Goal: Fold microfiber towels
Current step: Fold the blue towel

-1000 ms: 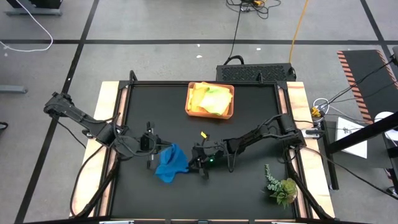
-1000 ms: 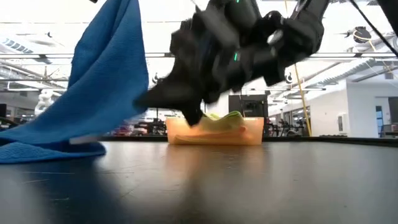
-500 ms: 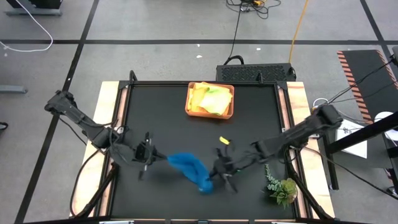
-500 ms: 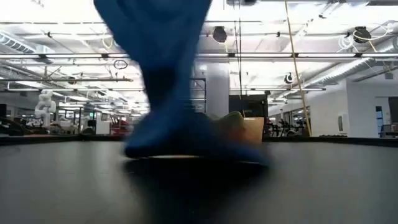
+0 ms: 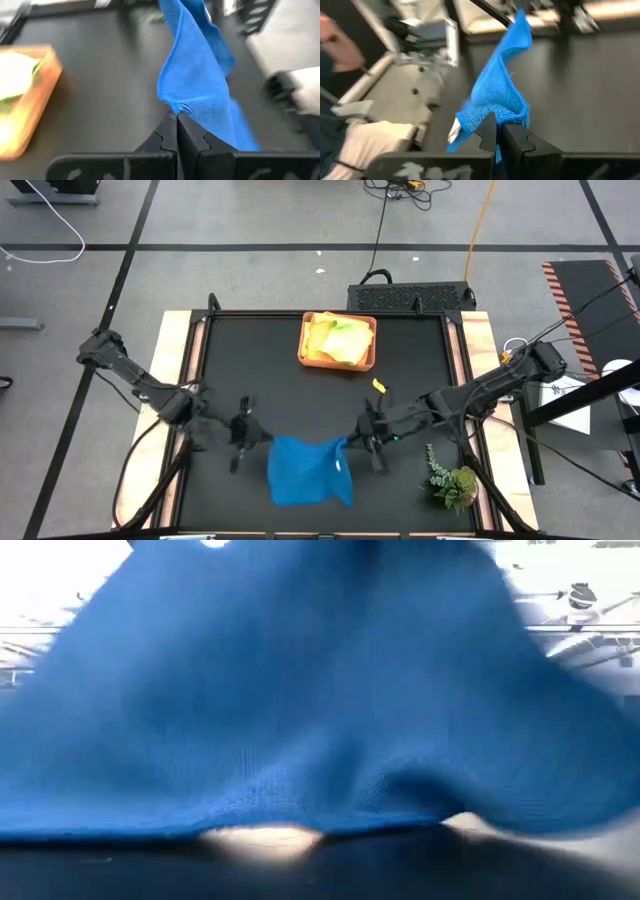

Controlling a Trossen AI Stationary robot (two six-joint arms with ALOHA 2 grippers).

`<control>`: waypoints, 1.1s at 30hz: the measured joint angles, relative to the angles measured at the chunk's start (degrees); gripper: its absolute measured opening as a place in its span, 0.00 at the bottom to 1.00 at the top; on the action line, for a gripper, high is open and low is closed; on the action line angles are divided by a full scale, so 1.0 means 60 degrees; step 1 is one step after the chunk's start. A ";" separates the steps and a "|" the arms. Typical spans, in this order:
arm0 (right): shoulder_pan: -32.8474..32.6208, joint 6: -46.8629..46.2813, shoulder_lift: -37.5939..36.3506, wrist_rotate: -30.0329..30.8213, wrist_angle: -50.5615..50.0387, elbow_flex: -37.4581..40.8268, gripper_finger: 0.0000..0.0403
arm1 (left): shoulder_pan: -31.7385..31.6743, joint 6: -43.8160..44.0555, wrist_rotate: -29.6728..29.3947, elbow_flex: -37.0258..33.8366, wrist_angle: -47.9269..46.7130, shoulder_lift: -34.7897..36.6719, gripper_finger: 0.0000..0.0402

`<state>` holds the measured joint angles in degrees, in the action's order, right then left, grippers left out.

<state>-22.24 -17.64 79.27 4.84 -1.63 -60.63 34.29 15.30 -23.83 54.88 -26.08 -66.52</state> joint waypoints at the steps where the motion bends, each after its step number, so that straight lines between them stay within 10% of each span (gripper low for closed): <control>1: 0.0205 -0.0263 0.0008 -0.0025 0.0059 0.0272 0.00 | -0.0239 0.0049 0.0111 -0.0094 -0.0118 -0.0026 0.00; 17: 0.3227 -0.1722 -0.0027 -0.0643 0.2247 0.4309 0.00 | -0.4545 -0.1040 0.2556 -0.2766 0.0917 -0.0007 0.00; 26: 0.4180 -0.1206 -0.0786 -0.4679 0.1743 0.4227 0.00 | -0.5313 -0.1576 0.2707 -0.2952 0.0612 -0.0003 0.00; 33: 0.4663 -0.1043 -0.2303 -0.4918 -0.0202 0.4231 0.00 | -0.5199 -0.2191 0.2717 -0.2937 0.1069 0.0001 0.00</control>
<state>5.74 -23.90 65.45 -24.66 -2.84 -35.24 3.10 2.16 -7.53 37.26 -19.67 -66.52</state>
